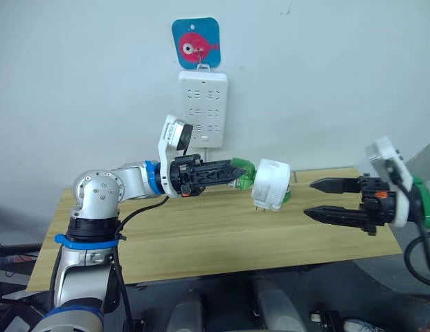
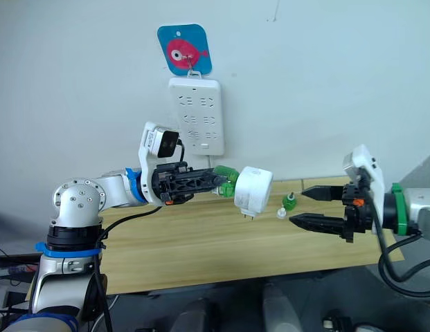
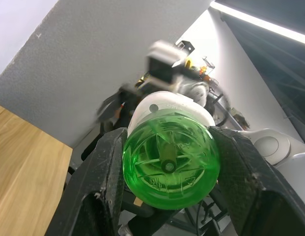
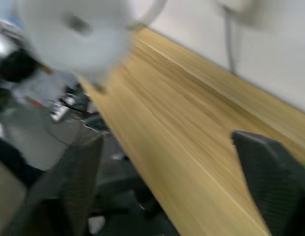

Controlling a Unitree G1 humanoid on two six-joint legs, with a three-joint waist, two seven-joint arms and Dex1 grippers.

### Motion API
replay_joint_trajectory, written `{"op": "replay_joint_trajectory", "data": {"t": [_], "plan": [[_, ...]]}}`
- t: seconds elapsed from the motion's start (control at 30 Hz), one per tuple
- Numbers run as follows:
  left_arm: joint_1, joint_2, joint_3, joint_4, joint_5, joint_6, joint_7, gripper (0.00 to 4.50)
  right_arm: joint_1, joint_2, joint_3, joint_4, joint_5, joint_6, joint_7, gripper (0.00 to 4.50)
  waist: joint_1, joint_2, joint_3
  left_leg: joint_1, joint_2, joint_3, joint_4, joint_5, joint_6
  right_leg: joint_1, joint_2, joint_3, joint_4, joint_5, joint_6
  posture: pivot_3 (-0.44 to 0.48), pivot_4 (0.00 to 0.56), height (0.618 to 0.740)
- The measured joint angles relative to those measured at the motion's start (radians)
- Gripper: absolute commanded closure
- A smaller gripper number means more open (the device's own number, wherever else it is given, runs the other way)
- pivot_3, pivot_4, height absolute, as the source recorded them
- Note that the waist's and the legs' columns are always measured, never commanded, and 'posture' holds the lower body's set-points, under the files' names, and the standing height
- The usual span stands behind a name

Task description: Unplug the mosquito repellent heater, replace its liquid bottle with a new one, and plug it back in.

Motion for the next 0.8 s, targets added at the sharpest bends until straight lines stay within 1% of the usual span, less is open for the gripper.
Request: {"op": "replay_joint_trajectory", "data": {"t": [0.07,0.17,0.27,0.4,0.6,0.8], "plan": [[0.000,0.001,-0.001,0.001,0.010,-0.001,-0.003,2.20,-0.024,0.017,-0.001,-0.017,0.053,0.002,-0.041,0.00,-0.001,0.000,0.000,0.000,0.000,0.000,0.000,0.000,0.000,0.000,0.000,0.000,0.000,0.000,0.000,-0.205,0.140,0.730],[0.000,0.002,-0.002,0.007,0.016,-0.002,-0.010,2.20,-0.078,0.049,0.012,-0.030,0.136,-0.002,-0.147,0.00,0.000,0.000,0.000,0.000,0.000,0.000,0.000,0.000,0.000,0.000,0.000,0.000,0.000,0.000,0.000,-0.205,0.140,0.730],[0.000,0.004,-0.004,0.011,0.021,-0.003,-0.022,2.20,-0.129,0.080,0.067,-0.045,0.214,-0.005,-0.266,0.00,0.000,0.000,0.000,0.000,0.000,0.000,0.000,0.000,0.000,0.000,0.000,0.000,0.000,0.000,0.000,-0.205,0.140,0.730],[-0.001,0.005,-0.005,0.011,0.024,-0.003,-0.025,2.20,-0.192,0.109,0.130,-0.044,0.281,-0.015,-0.382,0.00,-0.001,0.000,0.000,0.000,0.000,0.000,0.000,0.000,0.000,0.000,0.000,0.000,0.000,0.000,0.000,-0.203,0.135,0.730],[-0.001,0.005,-0.006,0.011,0.026,-0.010,-0.026,2.20,-0.237,0.130,0.193,-0.027,0.393,-0.021,-0.468,0.00,-0.001,0.000,0.000,-0.001,0.000,0.000,0.000,0.000,0.000,0.000,0.000,0.000,0.000,0.000,0.000,-0.203,0.135,0.730],[-0.001,-0.001,-0.007,0.011,0.025,-0.010,-0.025,2.20,-0.267,0.161,0.246,-0.004,0.408,-0.023,-0.505,0.00,-0.001,0.000,0.000,-0.001,0.000,0.000,0.000,0.000,0.000,0.000,0.000,0.000,0.000,0.000,0.000,-0.197,0.133,0.730]]}}
